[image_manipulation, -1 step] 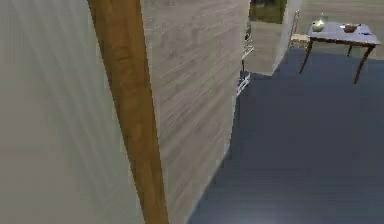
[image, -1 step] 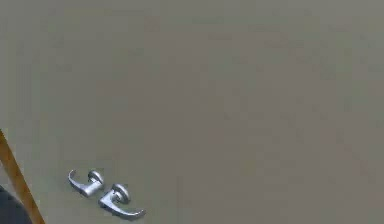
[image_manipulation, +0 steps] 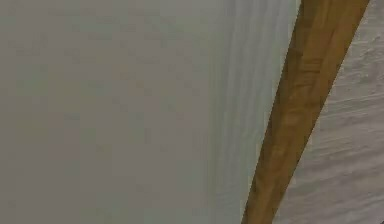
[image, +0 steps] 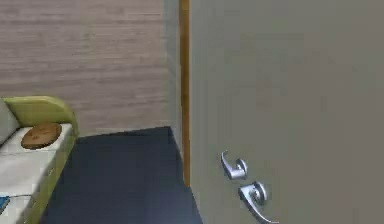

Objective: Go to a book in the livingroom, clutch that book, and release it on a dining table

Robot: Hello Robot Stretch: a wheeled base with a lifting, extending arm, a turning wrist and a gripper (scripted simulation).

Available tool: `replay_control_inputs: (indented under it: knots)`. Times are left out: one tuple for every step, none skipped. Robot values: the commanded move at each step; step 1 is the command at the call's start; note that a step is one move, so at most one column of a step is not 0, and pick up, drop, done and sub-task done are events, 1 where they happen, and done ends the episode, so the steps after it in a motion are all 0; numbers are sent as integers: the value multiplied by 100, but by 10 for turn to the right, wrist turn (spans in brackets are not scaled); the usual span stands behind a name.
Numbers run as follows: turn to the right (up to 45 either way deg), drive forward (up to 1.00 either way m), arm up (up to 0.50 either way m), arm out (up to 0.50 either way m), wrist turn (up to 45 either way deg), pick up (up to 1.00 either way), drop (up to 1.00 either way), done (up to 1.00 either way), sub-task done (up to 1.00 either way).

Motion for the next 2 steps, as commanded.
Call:
replay_control_inputs:
  knots:
    - [-450,0,0,0,0,0,0,0,0]
    - [-450,0,0,0,0,0,0,0,0]
